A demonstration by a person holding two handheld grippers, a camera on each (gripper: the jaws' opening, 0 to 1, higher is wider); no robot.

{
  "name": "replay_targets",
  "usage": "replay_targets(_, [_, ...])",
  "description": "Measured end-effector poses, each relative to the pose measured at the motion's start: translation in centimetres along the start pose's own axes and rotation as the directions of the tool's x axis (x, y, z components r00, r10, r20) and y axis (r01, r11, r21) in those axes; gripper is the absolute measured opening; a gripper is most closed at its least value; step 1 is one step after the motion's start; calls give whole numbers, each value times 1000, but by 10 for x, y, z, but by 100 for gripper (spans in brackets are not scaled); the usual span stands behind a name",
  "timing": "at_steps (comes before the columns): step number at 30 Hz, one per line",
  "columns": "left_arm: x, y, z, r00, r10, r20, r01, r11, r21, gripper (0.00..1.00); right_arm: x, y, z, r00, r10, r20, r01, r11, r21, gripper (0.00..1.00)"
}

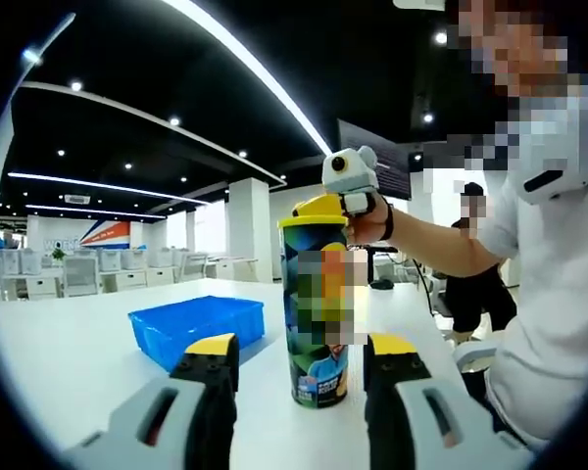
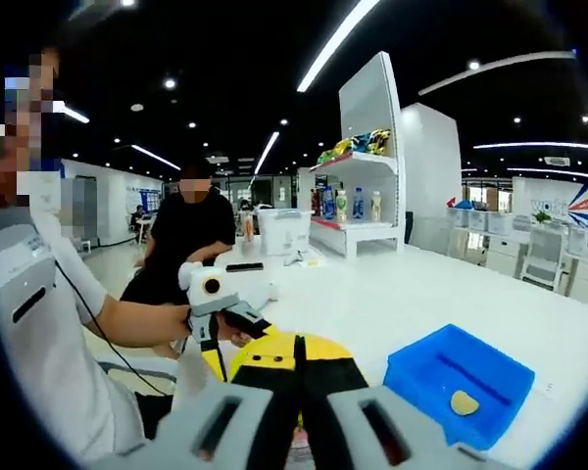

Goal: Open the lid of the chip container on the table, take out the chips, place them into the box in front of the container, and close the lid

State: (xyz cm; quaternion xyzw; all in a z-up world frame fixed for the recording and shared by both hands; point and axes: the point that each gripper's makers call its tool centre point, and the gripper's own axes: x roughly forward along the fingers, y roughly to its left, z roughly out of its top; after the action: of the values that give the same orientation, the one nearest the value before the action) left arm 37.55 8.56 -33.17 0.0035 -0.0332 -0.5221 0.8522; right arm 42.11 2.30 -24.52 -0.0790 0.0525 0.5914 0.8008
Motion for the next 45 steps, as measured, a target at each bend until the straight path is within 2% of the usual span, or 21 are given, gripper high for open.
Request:
replay_targets(17, [0,-2,-1,1000,2,1,-2,1000,-2,52,1,4,0,1000,4,14,-4,1000,23,1])
replay_targets(22, [1,-3,0,1000,-2,2,2,1000,-1,52,1,4,2,1000,-12,17,12,1000,-11,1])
replay_targets(24, [1,-3,0,1000,-2,4,2,1000,-2,52,-3,0,6,999,-22,46,25,998,-61,3])
replay_targets(26, [1,-3,-1,1000,-3,1,3,1000,-2,52,-12,-6,21,988,-41,148,45,999,-29,10])
replay_targets(28, [0,-4,-1,1000,-3,-2,3,1000,5,52,-24,-14,30,977,-71,202,69,997,16,13])
replay_targets(29, [0,-4,-1,1000,-1,-2,1,1000,8,53,-28,-17,31,973,-83,214,83,996,8,13])
replay_targets(33, [-3,-1,1,1000,7,3,-7,1000,7,54,-45,-26,24,966,-111,234,108,994,26,15])
replay_targets(36, [-6,4,1,1000,25,1,-25,1000,7,55,-66,-36,24,947,-151,283,142,989,50,20])
replay_targets(38, [-7,7,2,999,35,6,-35,999,6,57,-78,-42,19,942,-171,289,165,985,46,21])
replay_targets(41, [-7,13,4,998,54,14,-55,998,19,58,-93,-59,4,935,-236,264,221,972,85,25])
replay_targets(42, [-7,18,4,997,70,18,-70,997,19,59,-98,-67,-6,935,-270,231,257,963,85,26])
replay_targets(45, [-8,32,7,993,114,36,-114,993,7,64,-106,-76,-21,929,-314,199,312,949,42,29])
